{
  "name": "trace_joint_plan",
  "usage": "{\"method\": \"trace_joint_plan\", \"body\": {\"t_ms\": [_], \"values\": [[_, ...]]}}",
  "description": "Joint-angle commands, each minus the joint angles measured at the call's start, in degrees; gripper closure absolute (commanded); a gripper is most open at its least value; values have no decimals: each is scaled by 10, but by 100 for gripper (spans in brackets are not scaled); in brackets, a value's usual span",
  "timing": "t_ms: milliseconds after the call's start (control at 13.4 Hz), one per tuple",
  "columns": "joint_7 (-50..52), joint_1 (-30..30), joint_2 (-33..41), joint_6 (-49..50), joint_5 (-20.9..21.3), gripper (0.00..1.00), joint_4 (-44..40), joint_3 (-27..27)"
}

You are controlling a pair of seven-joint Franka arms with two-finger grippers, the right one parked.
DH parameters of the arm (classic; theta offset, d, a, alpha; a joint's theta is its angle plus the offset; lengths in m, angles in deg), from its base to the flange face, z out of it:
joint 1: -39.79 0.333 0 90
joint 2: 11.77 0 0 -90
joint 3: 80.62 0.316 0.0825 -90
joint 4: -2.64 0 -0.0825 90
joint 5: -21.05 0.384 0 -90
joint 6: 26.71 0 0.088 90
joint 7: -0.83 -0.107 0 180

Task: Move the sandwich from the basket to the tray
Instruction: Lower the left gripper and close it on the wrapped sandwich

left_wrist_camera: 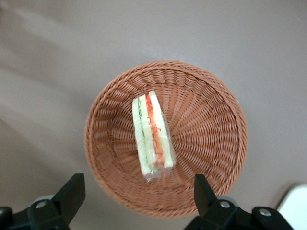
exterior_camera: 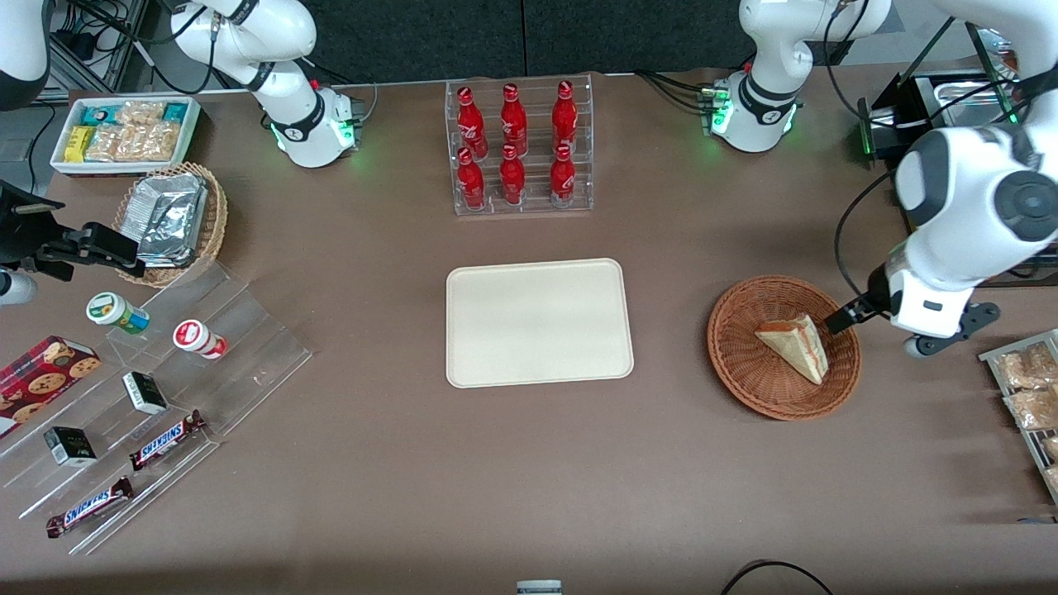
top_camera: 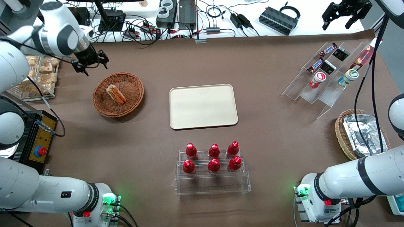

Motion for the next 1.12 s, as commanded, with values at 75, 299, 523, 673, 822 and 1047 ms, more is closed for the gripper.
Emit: {"method": "trace_joint_plan", "body": {"t_ms": [75,299,523,673,822,1047], "values": [[95,-1,23,-84,-2,0,81,-5],[145,-8,9,-118,-2,0,94,-8],[158,-14,1,-180,-2,0,128,-9],[158,-15,-17,-196,-2,0,130,-10],[158,-15,-34,-215,-2,0,130,-11],[158,-15,-62,-251,-2,0,129,-10]]}}
